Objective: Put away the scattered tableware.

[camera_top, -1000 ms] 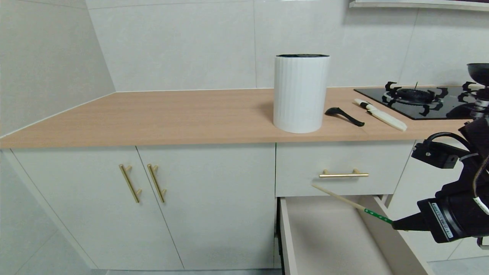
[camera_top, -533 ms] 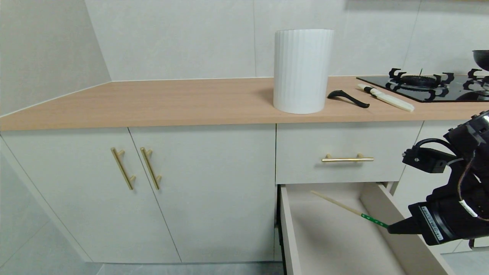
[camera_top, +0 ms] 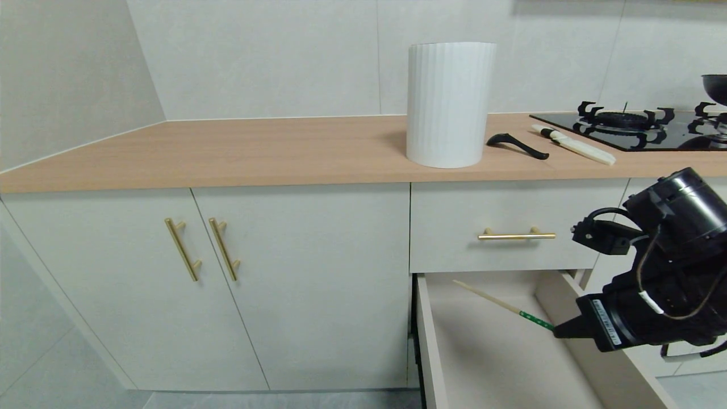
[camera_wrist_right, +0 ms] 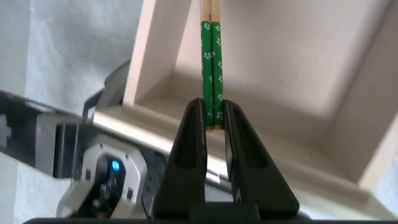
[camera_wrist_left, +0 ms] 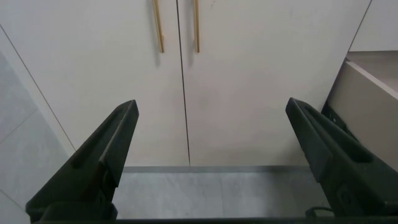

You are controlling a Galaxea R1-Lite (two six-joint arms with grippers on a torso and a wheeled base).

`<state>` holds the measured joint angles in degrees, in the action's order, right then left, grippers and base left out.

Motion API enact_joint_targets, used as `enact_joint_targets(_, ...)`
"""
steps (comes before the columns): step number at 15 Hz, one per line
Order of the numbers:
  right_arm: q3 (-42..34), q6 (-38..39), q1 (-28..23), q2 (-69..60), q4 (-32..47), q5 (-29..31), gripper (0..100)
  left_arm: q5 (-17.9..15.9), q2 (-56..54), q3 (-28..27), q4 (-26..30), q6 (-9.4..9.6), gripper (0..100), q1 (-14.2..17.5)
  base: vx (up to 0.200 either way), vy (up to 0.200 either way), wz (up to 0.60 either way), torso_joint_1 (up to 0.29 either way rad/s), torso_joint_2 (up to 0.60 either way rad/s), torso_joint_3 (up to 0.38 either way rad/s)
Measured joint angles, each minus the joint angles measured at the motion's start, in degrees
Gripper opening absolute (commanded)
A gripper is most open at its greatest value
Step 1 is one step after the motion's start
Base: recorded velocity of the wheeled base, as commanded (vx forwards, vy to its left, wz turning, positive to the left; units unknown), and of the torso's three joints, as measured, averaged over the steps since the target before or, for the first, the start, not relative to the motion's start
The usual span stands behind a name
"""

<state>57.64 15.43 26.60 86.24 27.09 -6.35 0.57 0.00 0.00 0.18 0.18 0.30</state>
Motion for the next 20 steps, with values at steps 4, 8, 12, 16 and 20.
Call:
enact_joint_targets(4, -5.0, 0.6, 0.0, 8.9, -14.0, 1.5, 0, 0.0, 0.0, 0.0, 0.0, 0.0, 100, 0.0, 0.0, 0.0, 0.0, 0.0, 0.0, 0.0)
enact_joint_targets(8, -5.9, 3.2, -0.1, 18.5, -18.6, 4.2, 0, 0.0, 0.0, 0.0, 0.0, -0.02, 100, 0.0, 0.0, 0.0, 0.0, 0.0, 0.0, 0.0)
enact_joint_targets(12, -5.8, 6.0, -0.1, 27.1, -24.6, 4.5, 0, 0.0, 0.0, 0.0, 0.0, -0.02, 100, 0.0, 0.0, 0.0, 0.0, 0.0, 0.0, 0.0)
enact_joint_targets(16, -6.0, 6.3, -0.1, 32.4, -27.2, 4.5, 0, 0.0, 0.0, 0.0, 0.0, -0.02, 100, 0.0, 0.0, 0.0, 0.0, 0.0, 0.0, 0.0)
enact_joint_targets(20, -6.2, 6.7, 0.5, 37.5, -29.4, 6.7, 0, 0.0, 0.0, 0.0, 0.0, 0.0, 100, 0.0, 0.0, 0.0, 0.0, 0.0, 0.0, 0.0)
